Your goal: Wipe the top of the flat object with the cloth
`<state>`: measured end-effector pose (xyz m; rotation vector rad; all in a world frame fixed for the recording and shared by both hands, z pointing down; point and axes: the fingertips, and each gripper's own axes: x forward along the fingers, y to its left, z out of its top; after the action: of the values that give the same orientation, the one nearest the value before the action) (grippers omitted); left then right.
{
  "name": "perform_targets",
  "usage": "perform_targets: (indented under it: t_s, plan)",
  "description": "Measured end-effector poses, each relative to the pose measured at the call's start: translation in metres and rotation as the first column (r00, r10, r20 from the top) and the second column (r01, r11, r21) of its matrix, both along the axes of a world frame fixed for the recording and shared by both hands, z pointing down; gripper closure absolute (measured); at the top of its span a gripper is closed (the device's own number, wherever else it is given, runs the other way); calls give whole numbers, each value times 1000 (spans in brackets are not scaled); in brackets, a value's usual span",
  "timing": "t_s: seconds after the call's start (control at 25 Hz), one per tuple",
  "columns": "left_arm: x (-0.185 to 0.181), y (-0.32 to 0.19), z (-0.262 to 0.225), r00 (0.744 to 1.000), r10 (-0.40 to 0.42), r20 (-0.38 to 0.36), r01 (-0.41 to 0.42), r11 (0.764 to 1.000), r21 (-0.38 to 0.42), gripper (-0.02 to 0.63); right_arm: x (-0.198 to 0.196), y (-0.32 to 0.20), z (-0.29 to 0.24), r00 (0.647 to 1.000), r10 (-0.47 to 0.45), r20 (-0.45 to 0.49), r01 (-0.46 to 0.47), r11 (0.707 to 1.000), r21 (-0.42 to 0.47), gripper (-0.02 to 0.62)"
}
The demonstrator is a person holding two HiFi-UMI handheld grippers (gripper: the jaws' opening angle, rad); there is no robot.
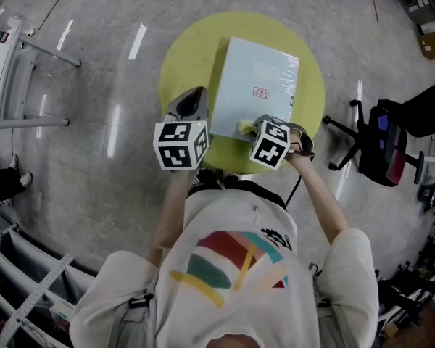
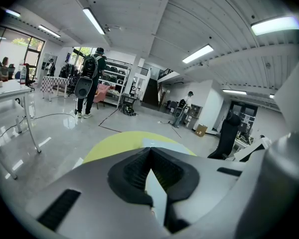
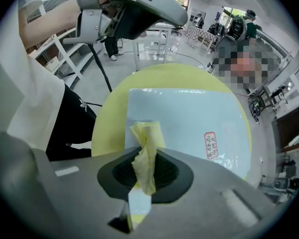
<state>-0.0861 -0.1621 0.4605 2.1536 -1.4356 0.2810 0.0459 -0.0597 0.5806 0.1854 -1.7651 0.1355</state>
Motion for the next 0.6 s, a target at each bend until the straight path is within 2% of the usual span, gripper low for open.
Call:
perform_targets:
  t_s: [0.6]
  plan:
    - [-5, -5, 1, 1000, -12, -2, 12, 1000, -3, 592, -9, 35, -1, 1000, -4, -10, 3, 999, -52, 568]
